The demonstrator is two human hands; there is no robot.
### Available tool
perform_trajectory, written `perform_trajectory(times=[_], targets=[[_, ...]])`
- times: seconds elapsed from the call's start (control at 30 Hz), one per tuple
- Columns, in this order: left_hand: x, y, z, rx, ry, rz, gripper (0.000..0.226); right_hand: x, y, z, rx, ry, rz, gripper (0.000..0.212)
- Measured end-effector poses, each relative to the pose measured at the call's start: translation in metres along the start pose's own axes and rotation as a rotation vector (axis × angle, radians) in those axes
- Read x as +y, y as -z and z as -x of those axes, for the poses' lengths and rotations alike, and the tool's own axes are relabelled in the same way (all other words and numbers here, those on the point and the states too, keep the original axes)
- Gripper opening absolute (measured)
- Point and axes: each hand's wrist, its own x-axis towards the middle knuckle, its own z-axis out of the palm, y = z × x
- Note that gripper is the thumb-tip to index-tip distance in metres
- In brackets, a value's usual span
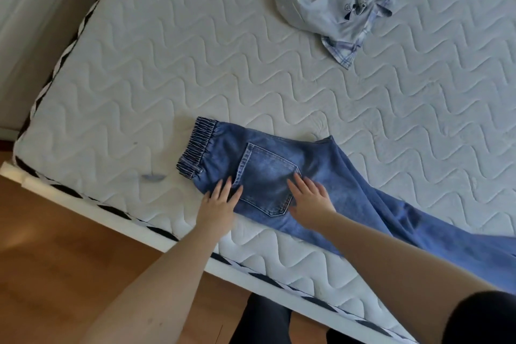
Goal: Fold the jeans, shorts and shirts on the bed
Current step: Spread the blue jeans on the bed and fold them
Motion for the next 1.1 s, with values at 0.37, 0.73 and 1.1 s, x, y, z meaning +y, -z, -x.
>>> perform_trajectory(times=[0.37,0.73,1.1], targets=[[0.071,0.052,0.005,0.141,-0.054,0.14,0.058,0.101,-0.017,0.085,-0.062,-0.27,-0.12,0.067],[0.249,0.075,0.011,0.114,-0.428,0.059,0.058,0.21,-0.089,0.205,0.01,-0.479,-0.382,0.064],[0.421,0.043,0.006,-0.046,-0.632,-0.119,0.06,0.327,-0.185,0.299,0.057,-0.655,-0.576,0.072]])
